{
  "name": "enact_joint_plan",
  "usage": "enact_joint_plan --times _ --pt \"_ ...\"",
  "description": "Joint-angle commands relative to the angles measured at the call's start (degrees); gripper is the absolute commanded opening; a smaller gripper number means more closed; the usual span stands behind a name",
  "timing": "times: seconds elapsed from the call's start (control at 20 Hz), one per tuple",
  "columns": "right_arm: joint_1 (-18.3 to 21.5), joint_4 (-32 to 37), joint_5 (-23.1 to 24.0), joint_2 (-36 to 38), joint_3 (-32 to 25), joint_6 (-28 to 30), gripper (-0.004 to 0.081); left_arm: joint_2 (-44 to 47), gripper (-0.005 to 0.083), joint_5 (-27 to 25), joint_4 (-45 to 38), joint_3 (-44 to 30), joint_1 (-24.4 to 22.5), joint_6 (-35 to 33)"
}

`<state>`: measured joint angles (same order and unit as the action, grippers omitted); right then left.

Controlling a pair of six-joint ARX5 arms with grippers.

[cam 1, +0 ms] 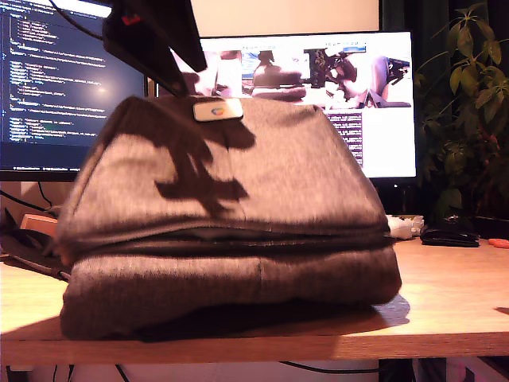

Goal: Pack the pair of socks inside the grey Google backpack

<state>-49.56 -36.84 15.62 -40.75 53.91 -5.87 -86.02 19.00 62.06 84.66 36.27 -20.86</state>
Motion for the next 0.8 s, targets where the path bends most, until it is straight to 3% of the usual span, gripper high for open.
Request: enact_joint_plan --times 0.0,0.05,0.2,0.5,0.75 --pt "0.66 -0.22 0.66 -0.42 0.17 1.36 -0.0013 -0.87 0.0462 0.20 1.03 1.07 0.92 0.57" --pt "0.96 -0.33 1.53 -0.96 0.17 1.79 -0.0013 -0.87 0.0378 0.24 1.62 1.64 1.01 1.64" --pt "2.62 2.54 2.82 -3.85 0.17 1.36 -0.0013 -0.61 -0.0037 0.26 2.10 2.99 1.01 2.99" --pt "8.81 20.59 0.74 -15.17 0.17 3.58 -0.0013 -0.52 -0.0021 -2.12 -8.87 2.99 -0.72 4.57" --pt "18.01 38.29 -7.13 -22.58 0.17 5.79 -0.0013 -0.52 -0.0021 -5.62 -22.03 2.97 -5.64 4.87"
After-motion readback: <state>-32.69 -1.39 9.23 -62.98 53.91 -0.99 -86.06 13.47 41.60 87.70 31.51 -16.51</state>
